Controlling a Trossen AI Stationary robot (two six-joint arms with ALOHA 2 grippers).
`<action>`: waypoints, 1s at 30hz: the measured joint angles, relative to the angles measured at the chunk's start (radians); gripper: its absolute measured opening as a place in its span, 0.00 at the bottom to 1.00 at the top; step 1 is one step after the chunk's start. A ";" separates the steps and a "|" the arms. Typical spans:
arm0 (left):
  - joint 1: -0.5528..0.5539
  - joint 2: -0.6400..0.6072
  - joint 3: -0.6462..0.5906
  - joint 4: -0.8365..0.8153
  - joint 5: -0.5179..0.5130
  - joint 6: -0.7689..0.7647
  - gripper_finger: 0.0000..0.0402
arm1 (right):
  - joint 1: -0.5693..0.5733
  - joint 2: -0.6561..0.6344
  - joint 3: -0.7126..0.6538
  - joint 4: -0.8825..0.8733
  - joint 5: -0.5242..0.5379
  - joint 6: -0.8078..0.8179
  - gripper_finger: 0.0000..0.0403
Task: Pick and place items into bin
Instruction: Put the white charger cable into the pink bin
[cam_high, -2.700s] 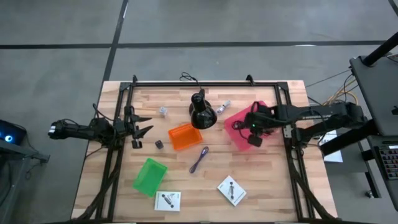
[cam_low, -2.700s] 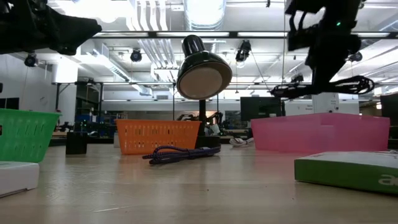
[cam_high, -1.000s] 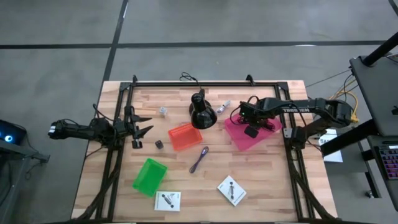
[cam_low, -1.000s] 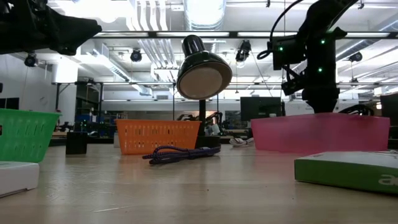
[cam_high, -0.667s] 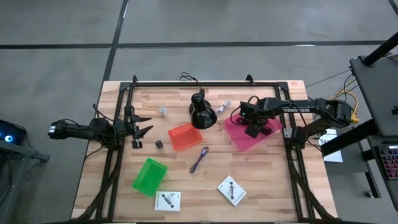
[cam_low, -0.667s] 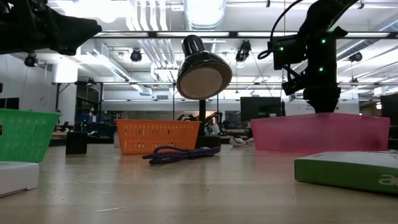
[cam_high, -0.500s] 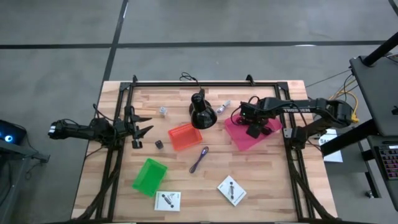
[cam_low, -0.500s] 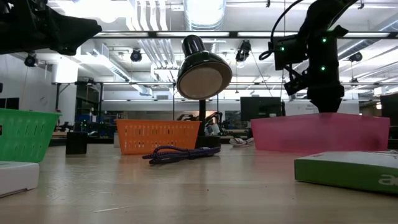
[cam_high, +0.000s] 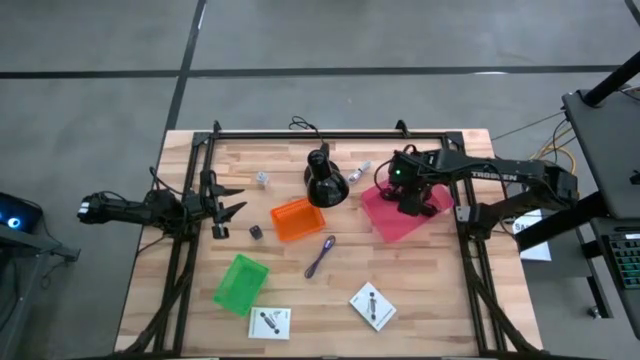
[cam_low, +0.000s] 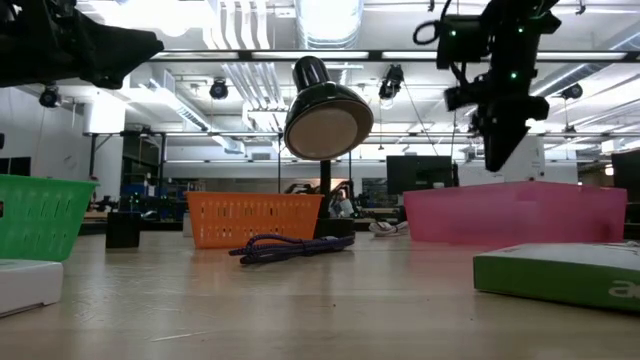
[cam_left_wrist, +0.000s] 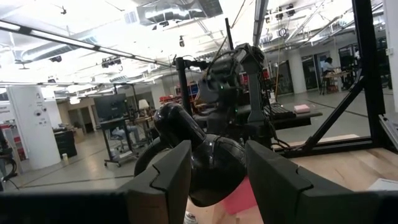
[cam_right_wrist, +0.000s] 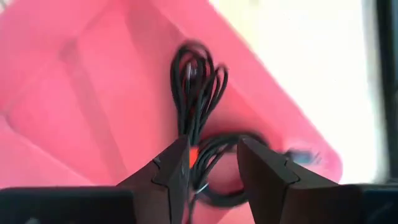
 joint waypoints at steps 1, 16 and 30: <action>0.000 0.000 0.000 0.000 0.000 0.000 0.34 | 0.000 -0.002 0.006 0.011 0.002 -0.040 0.30; 0.000 0.000 0.000 0.000 0.000 0.000 0.34 | -0.009 0.001 0.024 0.364 0.035 -0.493 0.41; 0.000 0.000 0.000 0.000 0.000 0.007 0.34 | -0.159 0.001 0.024 0.618 0.066 -0.612 0.60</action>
